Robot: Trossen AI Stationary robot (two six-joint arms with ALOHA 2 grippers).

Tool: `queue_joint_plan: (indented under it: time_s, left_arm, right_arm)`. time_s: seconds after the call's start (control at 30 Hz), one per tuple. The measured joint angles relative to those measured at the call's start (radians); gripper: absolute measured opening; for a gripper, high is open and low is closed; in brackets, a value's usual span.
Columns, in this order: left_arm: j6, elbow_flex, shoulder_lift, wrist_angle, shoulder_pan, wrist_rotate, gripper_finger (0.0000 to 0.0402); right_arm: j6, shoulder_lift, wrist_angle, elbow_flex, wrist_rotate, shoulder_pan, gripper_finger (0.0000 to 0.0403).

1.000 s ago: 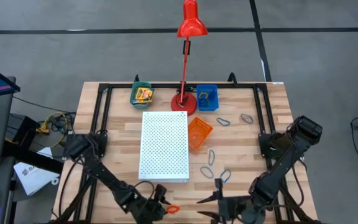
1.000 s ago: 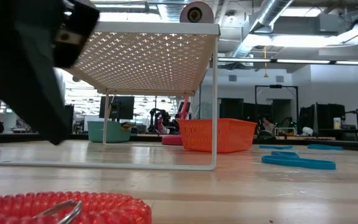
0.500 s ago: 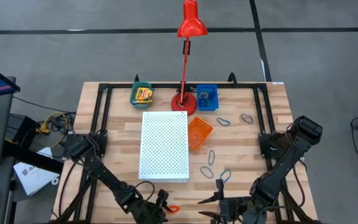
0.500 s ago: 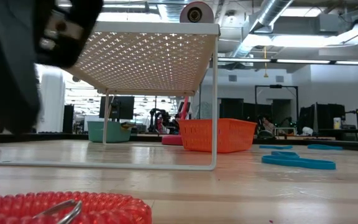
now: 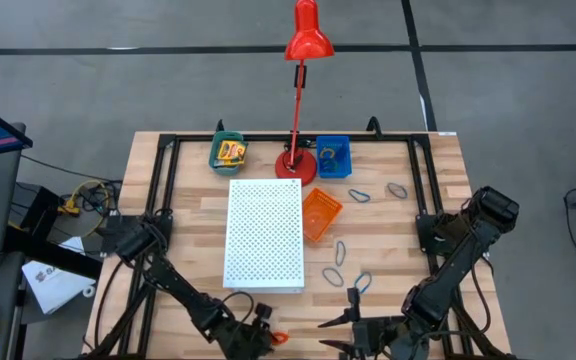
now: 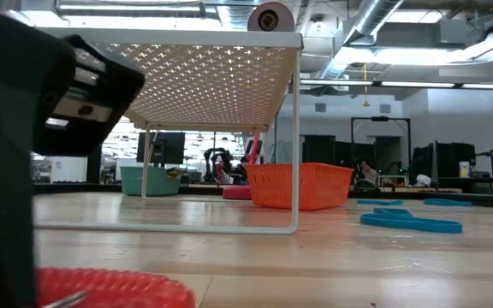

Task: Pick & Place Office Desk Supplies
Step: Put the orange spring keychain into the blue bin

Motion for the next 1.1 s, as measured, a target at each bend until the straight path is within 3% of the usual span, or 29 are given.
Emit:
queue_joint_plan:
  time_s: [0.13, 0.2, 0.5, 0.7, 0.83, 1.1]
  left_arm:
    - [-0.045, 0.000, -0.003, -0.018, 0.005, -0.020, 0.0035]
    - [-0.040, -0.003, -0.012, -0.030, -0.004, -0.033, 0.0017]
    - [0.050, -0.005, -0.190, -0.107, -0.076, -0.255, 0.0014]
    - [0.213, -0.005, -0.341, -0.064, -0.072, -0.284, 0.0012]
    - [0.333, -0.005, -0.434, -0.053, -0.021, -0.272, 0.0012]
    - [0.417, -0.035, -0.534, -0.051, 0.163, -0.044, 0.0011]
  right_arm:
    - [0.004, 0.001, 0.004, 0.000, 0.000, 0.000, 0.0132]
    - [0.004, 0.003, 0.007, 0.000, 0.000, 0.000, 0.0132]
    - [-0.005, 0.004, -0.027, 0.000, 0.000, -0.003, 0.0132]
    - [-0.148, 0.004, -0.078, -0.031, -0.001, -0.031, 0.0133]
    - [-0.300, 0.004, -0.070, -0.047, 0.000, -0.062, 0.0139]
    - [-0.644, 0.004, 0.043, -0.046, 0.005, -0.125, 0.0181]
